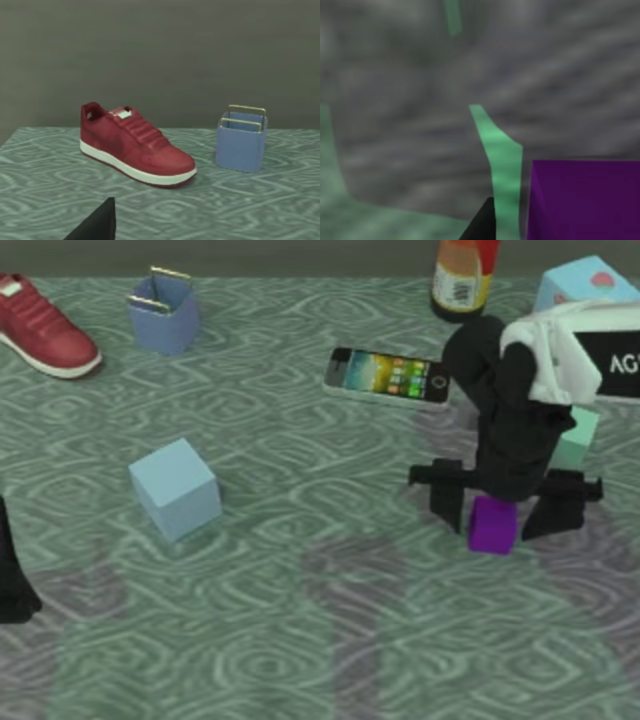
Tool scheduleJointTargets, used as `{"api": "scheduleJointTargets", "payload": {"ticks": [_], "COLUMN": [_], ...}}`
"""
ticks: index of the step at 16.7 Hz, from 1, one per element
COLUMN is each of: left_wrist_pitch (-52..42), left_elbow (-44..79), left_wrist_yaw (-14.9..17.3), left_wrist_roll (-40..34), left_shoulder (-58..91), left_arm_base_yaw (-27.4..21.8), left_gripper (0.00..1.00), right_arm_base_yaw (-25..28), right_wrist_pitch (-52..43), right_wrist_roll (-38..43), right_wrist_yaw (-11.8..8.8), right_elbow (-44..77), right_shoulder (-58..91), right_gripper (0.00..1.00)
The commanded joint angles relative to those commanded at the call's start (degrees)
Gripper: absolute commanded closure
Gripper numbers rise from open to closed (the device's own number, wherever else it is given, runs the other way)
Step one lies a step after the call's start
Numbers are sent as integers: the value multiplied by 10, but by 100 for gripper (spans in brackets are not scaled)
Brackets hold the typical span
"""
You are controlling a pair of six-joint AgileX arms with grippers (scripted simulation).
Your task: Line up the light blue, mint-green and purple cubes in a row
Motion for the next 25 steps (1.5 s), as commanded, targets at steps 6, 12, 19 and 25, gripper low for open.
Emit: {"api": "scheduleJointTargets", "payload": {"ticks": [6, 12, 19, 25], "left_wrist_pitch": [0, 0, 0, 0], "left_elbow": [0, 0, 0, 0], "left_wrist_yaw": [0, 0, 0, 0], "left_wrist_roll": [0, 0, 0, 0], "left_shoulder": [0, 0, 0, 0], "left_arm_base_yaw": [0, 0, 0, 0], "left_gripper": [0, 0, 0, 0], "right_arm_base_yaw": [0, -2, 2, 0], "right_wrist_pitch": [0, -12, -125, -151], "right_wrist_roll": [0, -6, -6, -6], "right_wrist_yaw": [0, 10, 10, 9], "right_elbow": [0, 6, 76, 95], "right_shoulder": [0, -21, -57, -70], "right_gripper": [100, 100, 100, 100]}}
